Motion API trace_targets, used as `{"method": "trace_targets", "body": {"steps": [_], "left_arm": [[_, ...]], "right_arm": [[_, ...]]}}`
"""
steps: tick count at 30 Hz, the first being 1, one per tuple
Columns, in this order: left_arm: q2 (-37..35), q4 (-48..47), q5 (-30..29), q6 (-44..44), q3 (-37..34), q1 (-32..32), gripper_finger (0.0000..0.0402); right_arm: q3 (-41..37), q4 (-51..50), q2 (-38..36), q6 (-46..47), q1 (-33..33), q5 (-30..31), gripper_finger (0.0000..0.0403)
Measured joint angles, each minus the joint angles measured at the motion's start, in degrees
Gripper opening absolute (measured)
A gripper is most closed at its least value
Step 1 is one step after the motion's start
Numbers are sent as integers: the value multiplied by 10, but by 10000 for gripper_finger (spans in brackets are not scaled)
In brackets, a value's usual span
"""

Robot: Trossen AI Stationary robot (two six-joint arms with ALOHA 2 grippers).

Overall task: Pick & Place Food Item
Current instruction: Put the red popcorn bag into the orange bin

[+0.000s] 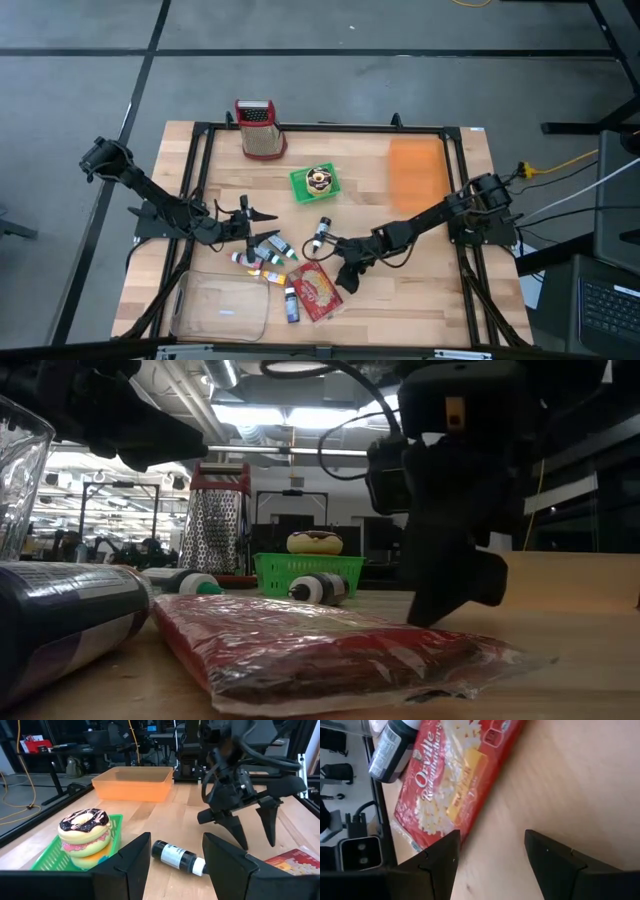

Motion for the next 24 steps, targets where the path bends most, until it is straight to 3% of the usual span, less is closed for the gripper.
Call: {"method": "trace_targets", "body": {"steps": [17,24], "left_arm": [[0,0,3,-4,0,0,175],[-15,1,6,0,0,0,175]], "right_arm": [[10,-10,1,46,0,44,226],[31,35,47,59,-1,30,226]]}}
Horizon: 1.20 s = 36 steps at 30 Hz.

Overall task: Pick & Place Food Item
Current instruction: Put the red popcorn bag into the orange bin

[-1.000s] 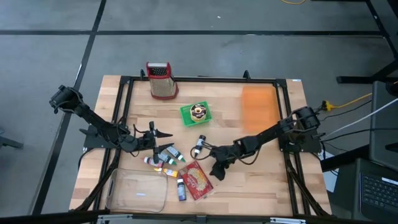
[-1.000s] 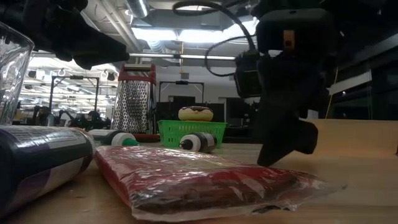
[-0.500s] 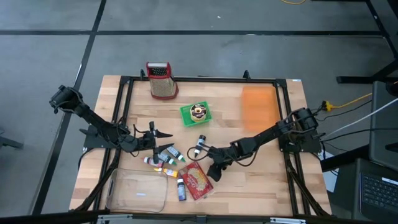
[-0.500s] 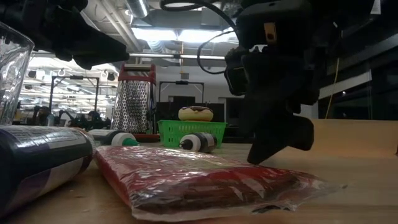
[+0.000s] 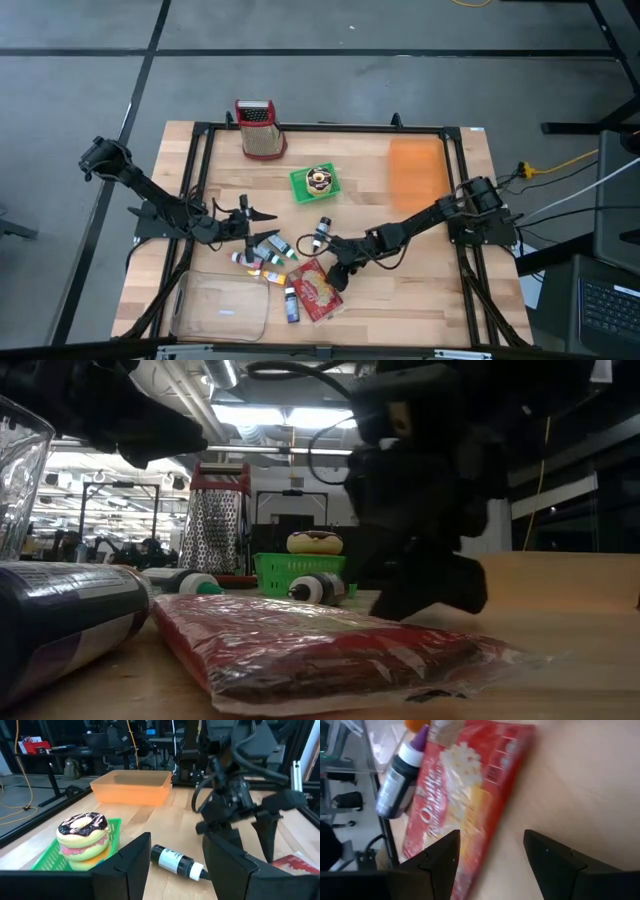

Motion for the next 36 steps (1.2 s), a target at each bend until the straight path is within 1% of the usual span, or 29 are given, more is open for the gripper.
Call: {"method": "trace_targets", "body": {"steps": [8,13,20,25,28,36], "left_arm": [[-14,0,9,5,0,0,175],[-14,-1,24,6,0,0,175],[-14,-1,30,2,0,0,175],[-14,-1,33,2,0,0,175],[-14,0,33,0,0,0,175],[-14,4,42,1,0,0,175]], "right_arm": [[110,-16,78,-38,-5,-51,226],[154,-29,104,-45,-11,-58,226],[157,-36,105,-39,-11,-32,225],[157,-45,105,-28,-12,-7,201],[157,-49,105,-23,-15,-4,186],[148,-53,103,-11,-22,23,182]]}}
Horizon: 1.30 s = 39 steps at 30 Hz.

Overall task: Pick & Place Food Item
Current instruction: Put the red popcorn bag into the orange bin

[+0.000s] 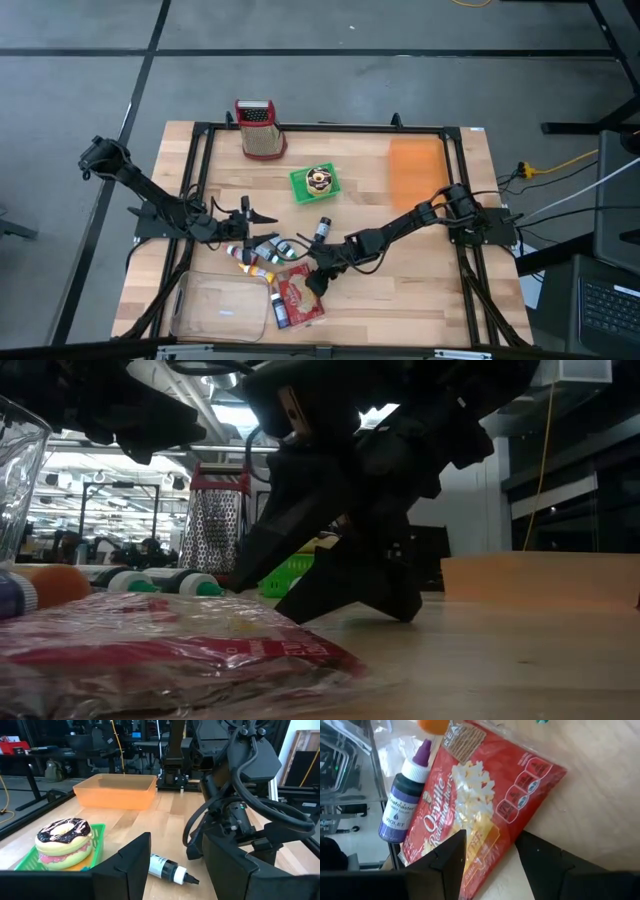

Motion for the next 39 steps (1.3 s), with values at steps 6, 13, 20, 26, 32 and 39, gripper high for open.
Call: {"method": "trace_targets", "body": {"steps": [6,13,20,26,32,39], "left_arm": [[0,14,8,8,0,0,175],[0,26,15,15,0,0,175],[0,26,15,17,0,0,175],[0,26,15,19,0,0,175],[0,26,20,19,0,0,175],[0,26,20,19,0,0,175]], "right_arm": [[-1,0,0,0,0,7,170],[-1,-9,0,-16,-1,8,85],[-2,-11,0,-56,-1,2,9],[-4,4,-7,-72,0,1,3],[-7,-4,-48,-88,5,21,1],[-6,-12,-115,-106,14,26,1]]}}
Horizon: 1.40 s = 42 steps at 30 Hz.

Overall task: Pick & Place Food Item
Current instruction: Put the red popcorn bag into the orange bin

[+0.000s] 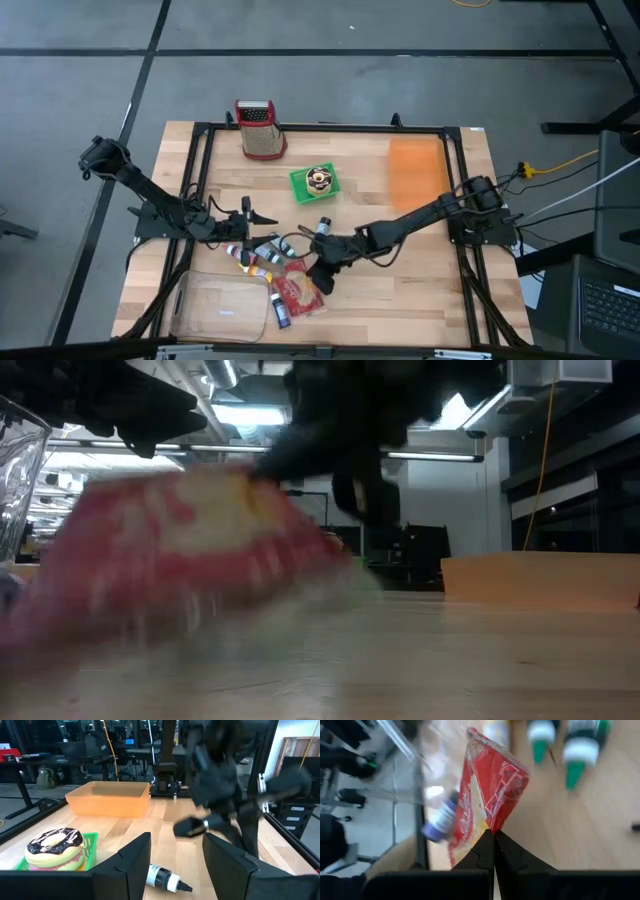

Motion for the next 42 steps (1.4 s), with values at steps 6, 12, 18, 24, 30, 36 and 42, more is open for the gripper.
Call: {"method": "trace_targets", "body": {"steps": [6,12,18,24,30,36,42], "left_arm": [[0,0,0,1,0,0,175],[0,0,0,1,0,0,175],[0,0,1,1,0,0,175],[0,-1,5,1,0,0,175],[0,0,5,1,0,0,175],[0,0,5,1,0,0,175],[0,0,6,0,0,0,175]], "right_arm": [[1,-86,-57,-15,0,36,0],[2,-151,-123,-33,1,81,0],[2,-252,-201,-47,1,157,0],[2,-392,-286,-42,0,251,0],[3,-532,-377,-11,-5,337,0],[3,-688,-453,44,-29,379,0],[3,-811,-494,78,-73,388,0]]}}
